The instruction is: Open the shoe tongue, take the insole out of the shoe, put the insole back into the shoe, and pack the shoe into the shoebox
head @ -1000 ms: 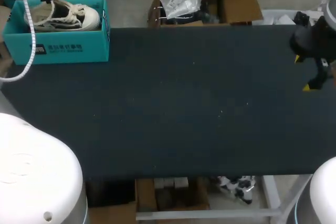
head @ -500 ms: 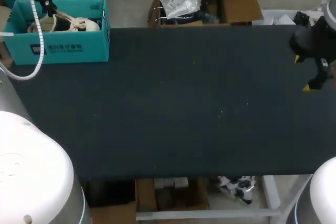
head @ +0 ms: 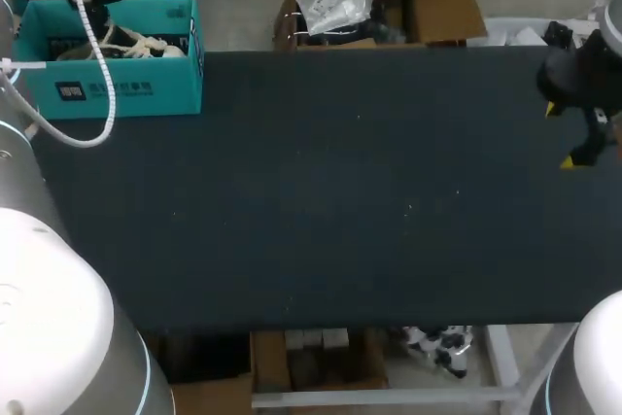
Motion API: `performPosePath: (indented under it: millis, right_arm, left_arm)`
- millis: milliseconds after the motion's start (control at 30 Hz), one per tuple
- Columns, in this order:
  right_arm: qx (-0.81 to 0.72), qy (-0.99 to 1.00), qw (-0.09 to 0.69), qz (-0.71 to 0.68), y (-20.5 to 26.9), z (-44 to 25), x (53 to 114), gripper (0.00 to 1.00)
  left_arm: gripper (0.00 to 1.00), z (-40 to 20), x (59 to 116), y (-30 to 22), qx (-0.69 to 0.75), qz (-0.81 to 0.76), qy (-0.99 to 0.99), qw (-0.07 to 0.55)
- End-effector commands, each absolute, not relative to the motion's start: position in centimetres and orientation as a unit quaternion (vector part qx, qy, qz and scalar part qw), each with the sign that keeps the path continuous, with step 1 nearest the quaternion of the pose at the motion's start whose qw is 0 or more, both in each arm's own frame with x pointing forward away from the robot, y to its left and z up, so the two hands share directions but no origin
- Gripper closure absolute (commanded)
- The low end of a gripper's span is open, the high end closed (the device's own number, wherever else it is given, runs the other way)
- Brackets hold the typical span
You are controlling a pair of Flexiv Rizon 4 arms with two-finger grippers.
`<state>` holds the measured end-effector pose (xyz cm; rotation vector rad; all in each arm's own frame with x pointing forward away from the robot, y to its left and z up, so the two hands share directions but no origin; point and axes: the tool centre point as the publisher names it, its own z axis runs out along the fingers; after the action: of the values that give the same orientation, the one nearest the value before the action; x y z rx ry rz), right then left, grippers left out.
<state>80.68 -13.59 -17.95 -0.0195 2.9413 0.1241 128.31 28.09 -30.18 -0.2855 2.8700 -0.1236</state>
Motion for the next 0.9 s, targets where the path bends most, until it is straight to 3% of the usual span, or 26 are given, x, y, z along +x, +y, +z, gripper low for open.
performPosePath:
  millis: [33, 500, 900]
  right_arm:
    - [-0.007, 0.994, 0.098, 0.041, -13.6, -17.9, 80.6, 0.0]
    - [-0.007, 0.994, 0.098, 0.041, -13.6, -17.9, 80.6, 0.0]
    - [-0.007, 0.994, 0.098, 0.041, -13.6, -17.9, 80.6, 0.0]
  left_arm:
    - [0.0, -27.1, 127.7, 28.4, -0.095, -0.05, 0.992, 0.063]
    - [0.0, -20.0, 120.9, 26.7, -0.095, -0.036, 0.991, 0.091]
    - [0.0, -18.3, 115.5, 25.6, -0.101, -0.008, 0.987, 0.123]
